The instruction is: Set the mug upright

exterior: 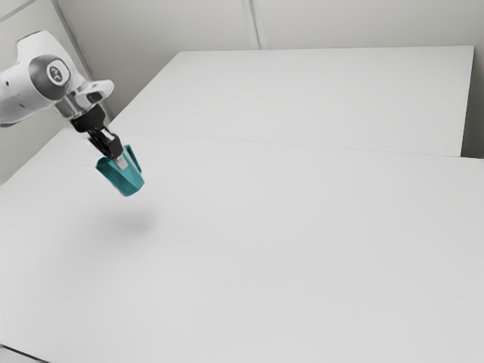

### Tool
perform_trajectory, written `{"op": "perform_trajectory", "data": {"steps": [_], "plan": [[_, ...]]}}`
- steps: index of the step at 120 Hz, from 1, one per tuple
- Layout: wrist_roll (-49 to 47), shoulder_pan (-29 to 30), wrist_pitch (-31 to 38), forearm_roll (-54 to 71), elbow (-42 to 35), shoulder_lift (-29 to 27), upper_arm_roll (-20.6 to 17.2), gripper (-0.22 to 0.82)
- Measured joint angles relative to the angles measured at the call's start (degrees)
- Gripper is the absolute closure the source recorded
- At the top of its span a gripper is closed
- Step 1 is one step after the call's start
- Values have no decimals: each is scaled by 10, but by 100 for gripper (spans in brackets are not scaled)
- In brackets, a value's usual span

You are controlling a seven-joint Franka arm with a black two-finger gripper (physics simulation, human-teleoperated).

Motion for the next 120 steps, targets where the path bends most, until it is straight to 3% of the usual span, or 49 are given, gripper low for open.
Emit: {"op": "perform_trajectory", "data": {"steps": [21,47,68,120], "plan": [[-41,-19,104,51,-94,-34,-7,79],[-87,-31,192,82,-153,-36,-10,78],[-123,-34,227,107,-174,-32,-31,79],[-181,-56,270,118,-177,15,-35,79]]}}
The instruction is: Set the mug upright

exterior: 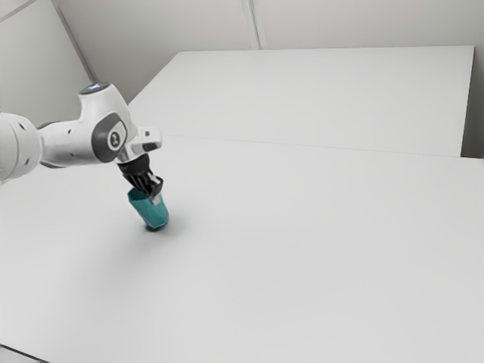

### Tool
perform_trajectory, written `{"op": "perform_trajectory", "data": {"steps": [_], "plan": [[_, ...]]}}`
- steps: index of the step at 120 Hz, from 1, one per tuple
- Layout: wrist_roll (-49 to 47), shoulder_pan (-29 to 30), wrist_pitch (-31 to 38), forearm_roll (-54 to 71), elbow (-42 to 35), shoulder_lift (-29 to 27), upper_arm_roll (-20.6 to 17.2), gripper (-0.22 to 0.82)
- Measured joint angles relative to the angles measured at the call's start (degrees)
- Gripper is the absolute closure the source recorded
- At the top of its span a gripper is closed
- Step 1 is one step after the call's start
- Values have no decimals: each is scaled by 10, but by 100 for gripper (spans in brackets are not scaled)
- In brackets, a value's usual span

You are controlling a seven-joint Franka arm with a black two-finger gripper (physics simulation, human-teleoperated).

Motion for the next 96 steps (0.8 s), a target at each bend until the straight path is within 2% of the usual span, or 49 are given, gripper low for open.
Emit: {"op": "perform_trajectory", "data": {"steps": [33,54,63,83,96], "plan": [[-22,-4,8,1,3,21,0,77],[-28,-10,8,-2,4,12,0,41],[-30,-10,5,-2,4,-3,0,29],[-32,-16,-27,-3,18,-53,0,13],[-33,-21,-83,-3,87,-56,1,8]]}}
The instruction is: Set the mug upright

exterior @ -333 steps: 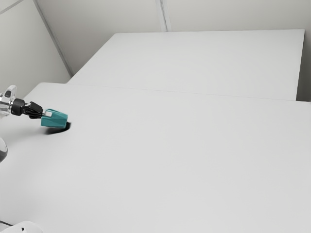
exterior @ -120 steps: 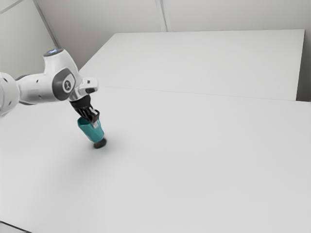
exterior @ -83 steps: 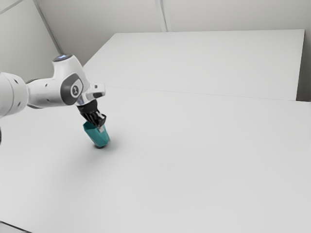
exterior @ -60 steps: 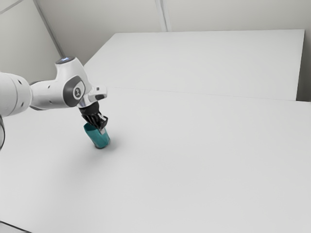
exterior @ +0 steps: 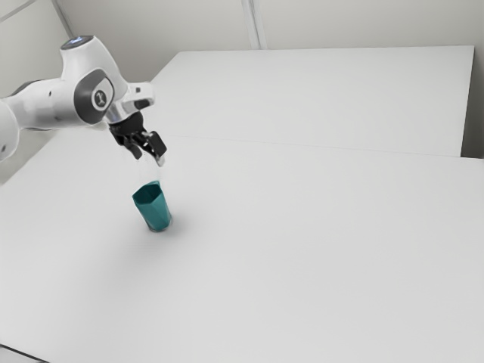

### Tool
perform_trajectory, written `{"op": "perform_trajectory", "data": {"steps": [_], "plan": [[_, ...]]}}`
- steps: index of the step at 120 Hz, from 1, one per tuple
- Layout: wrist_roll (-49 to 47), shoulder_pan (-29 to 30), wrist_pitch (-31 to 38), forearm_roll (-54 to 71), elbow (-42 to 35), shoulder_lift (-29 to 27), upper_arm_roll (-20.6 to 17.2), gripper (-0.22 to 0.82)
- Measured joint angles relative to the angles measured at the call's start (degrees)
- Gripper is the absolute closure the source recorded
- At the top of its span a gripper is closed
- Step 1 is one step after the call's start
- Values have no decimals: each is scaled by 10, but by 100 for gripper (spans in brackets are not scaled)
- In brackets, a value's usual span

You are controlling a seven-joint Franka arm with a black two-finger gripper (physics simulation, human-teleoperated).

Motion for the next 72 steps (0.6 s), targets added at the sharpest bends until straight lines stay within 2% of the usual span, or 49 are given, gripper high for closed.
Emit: {"op": "perform_trajectory", "data": {"steps": [12,26,46,72], "plan": [[-1,-7,-64,5,75,2,0,5],[-3,-21,-119,14,122,-3,0,3],[-4,-38,-169,19,136,-25,3,1],[-5,-56,-195,19,145,-29,6,0]]}}
